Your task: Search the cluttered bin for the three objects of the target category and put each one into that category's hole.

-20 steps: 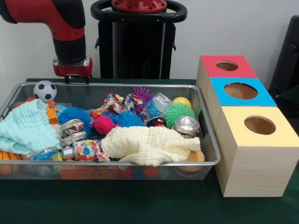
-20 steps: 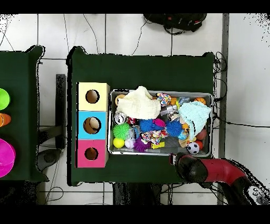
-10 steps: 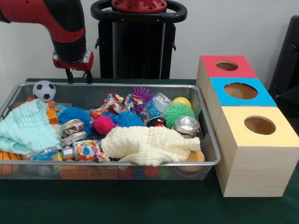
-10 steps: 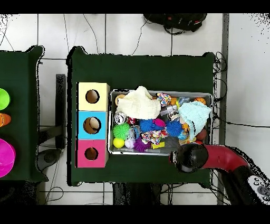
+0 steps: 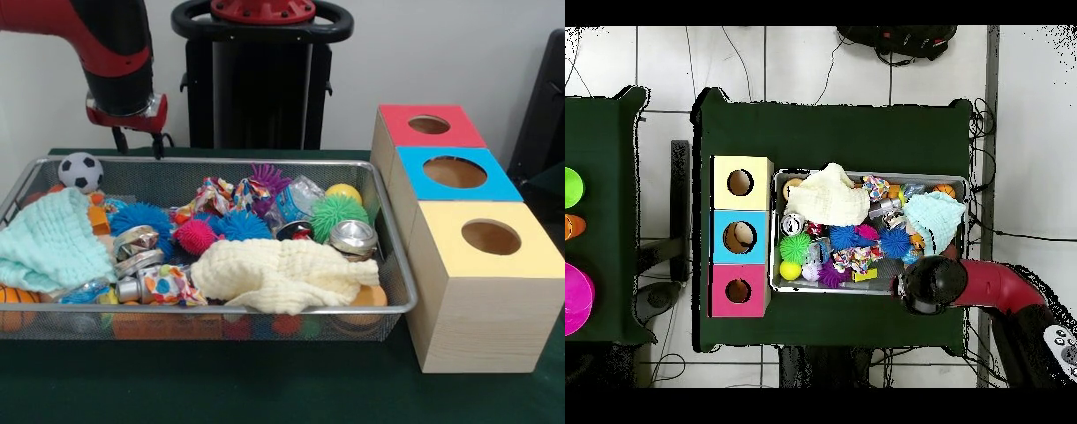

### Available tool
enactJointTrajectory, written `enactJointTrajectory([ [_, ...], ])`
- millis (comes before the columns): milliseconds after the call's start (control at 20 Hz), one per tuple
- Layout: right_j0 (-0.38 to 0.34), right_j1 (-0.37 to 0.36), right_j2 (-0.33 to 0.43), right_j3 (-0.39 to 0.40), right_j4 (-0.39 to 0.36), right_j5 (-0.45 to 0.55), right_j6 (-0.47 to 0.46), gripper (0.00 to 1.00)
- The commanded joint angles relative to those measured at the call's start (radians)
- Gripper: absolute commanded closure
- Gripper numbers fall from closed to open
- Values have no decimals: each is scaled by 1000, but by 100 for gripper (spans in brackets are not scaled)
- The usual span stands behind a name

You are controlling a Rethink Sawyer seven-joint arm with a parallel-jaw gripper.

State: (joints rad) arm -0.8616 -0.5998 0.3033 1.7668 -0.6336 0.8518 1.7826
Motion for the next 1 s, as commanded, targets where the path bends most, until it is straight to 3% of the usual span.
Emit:
enactJointTrajectory([
  [50,5,-6,88,-112,48,117,-159,0],
  [650,24,61,95,-233,65,202,-176,0],
  [850,22,87,90,-213,32,103,-150,0],
  [1000,2,79,86,-150,-3,-28,-126,0],
])
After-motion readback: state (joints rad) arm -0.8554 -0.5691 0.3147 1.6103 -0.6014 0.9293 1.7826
